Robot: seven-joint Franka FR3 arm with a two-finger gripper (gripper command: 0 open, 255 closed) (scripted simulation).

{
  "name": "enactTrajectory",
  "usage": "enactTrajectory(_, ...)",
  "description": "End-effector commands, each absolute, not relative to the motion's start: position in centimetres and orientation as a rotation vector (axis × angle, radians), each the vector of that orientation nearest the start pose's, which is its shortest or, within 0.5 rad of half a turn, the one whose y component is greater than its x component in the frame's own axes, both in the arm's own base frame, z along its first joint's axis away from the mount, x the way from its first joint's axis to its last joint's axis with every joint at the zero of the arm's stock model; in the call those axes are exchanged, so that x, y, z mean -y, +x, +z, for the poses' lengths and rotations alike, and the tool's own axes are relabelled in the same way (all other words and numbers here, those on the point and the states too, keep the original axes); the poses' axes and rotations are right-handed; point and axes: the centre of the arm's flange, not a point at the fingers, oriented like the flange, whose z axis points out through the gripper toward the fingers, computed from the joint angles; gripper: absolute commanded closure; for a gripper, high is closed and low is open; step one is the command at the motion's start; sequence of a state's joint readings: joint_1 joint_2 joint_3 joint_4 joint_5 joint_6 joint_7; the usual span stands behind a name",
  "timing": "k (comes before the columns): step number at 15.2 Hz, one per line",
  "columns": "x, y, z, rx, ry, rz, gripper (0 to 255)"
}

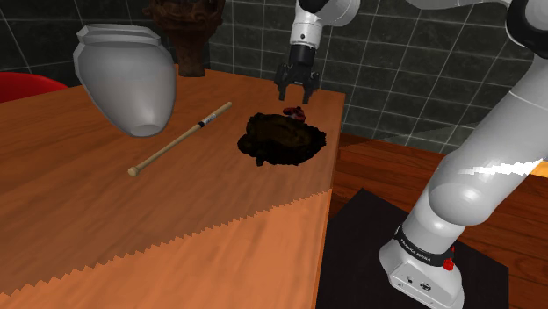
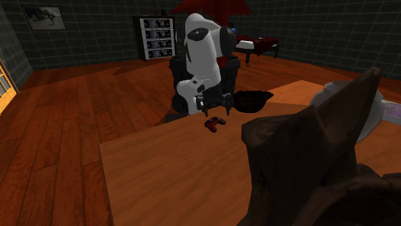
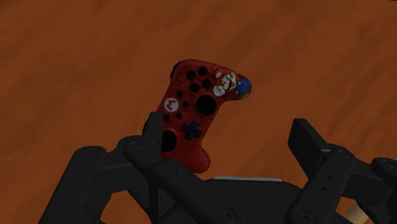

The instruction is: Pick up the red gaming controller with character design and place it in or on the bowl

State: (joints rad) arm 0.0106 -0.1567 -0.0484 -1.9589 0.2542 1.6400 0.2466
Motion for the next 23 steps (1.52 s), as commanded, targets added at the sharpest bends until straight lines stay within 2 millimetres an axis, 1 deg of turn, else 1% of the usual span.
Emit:
enactTrajectory(1,-0.8,49.4,52.6,-0.463,-2.851,0.273,0)
enactTrajectory(8,-0.8,49.4,52.6,-0.463,-2.851,0.273,0)
enactTrajectory(9,-0.8,49.4,52.6,-0.463,-2.851,0.273,255)
enactTrajectory(18,-0.5,49.4,52.8,-0.466,-2.851,0.265,255)
enactTrajectory(19,-0.5,49.4,52.8,-0.466,-2.851,0.265,0)
enactTrajectory(21,-2.0,49.2,54.3,-0.401,-3.087,0.064,0)
enactTrajectory(22,-2.2,49.2,54.5,-0.391,-3.117,0.035,0)
enactTrajectory(23,-2.2,49.2,54.0,-0.391,-3.117,0.035,0)
